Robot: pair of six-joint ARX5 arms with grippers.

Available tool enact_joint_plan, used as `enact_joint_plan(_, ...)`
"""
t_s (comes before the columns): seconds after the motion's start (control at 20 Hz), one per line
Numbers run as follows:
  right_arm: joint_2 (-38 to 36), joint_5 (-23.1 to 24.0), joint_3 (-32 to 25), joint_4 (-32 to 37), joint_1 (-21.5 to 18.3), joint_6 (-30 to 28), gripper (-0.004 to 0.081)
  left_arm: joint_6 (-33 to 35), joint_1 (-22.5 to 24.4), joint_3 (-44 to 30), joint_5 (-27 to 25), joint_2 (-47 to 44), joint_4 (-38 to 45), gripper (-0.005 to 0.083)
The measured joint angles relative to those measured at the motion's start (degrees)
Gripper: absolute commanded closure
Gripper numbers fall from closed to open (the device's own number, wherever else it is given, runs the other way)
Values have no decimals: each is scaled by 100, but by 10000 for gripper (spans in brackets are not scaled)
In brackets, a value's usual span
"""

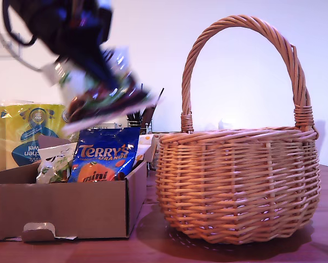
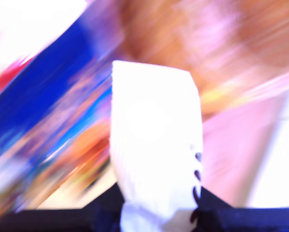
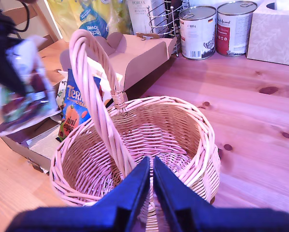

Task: Move the bags of Easter eggs from the cardboard box on the left into the woven basket on the right side.

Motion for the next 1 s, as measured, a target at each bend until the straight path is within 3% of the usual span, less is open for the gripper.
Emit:
enact_joint_plan(0.5,0,0,0,-55,0,0,782,-459,-828,-197,337,-649,756,736)
enact_joint_plan(0.75,0,0,0,-68,0,0,782,-1375,-723,-1432,160,-2225,2433,736)
enact_joint_plan(1.0,0,0,0,-85,0,0,782,-2363,-964,-2940,-796,-3027,4725,736)
